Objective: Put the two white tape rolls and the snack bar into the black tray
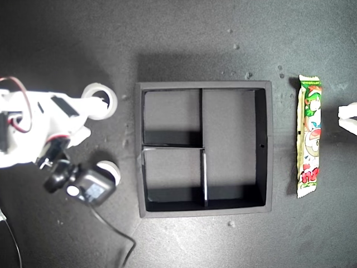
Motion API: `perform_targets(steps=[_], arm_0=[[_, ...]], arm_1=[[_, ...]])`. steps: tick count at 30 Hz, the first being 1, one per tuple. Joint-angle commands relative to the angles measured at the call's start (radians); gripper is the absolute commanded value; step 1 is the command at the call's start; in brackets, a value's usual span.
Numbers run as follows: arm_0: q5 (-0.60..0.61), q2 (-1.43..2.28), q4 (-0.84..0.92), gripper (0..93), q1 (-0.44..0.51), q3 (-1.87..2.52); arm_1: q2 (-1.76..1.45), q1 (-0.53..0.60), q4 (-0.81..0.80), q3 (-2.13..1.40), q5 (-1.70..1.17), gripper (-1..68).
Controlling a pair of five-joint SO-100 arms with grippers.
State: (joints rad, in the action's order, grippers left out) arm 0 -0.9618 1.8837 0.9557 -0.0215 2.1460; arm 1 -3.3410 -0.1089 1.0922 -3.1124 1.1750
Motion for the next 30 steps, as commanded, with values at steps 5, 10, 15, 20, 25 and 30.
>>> perform_targets(steps=[5,10,15,20,25,30], arm_0=[[-0.009,-0.043,0.020,13.4,-0.025,-0.049],[0.018,-0.127,0.017,13.1,-0.043,-0.094],[0.052,-0.195,-0.011,8.1,-0.075,-0.135],[0.072,-0.221,-0.038,2.1,-0.120,-0.141],[0.089,-0.236,-0.048,0.1,-0.147,-0.141],[0.097,-0.239,-0.051,0.1,-0.153,-0.138]], arm_1=[[-0.011,0.025,0.008,-0.012,0.003,1.6],[-0.011,0.057,-0.049,-0.012,-0.040,1.5],[-0.011,0.078,-0.121,0.005,-0.181,12.0],[0.002,0.071,-0.072,0.115,-0.350,14.9],[0.005,0.067,0.012,0.212,-0.471,16.5],[0.006,0.057,-0.021,0.261,-0.549,18.1]])
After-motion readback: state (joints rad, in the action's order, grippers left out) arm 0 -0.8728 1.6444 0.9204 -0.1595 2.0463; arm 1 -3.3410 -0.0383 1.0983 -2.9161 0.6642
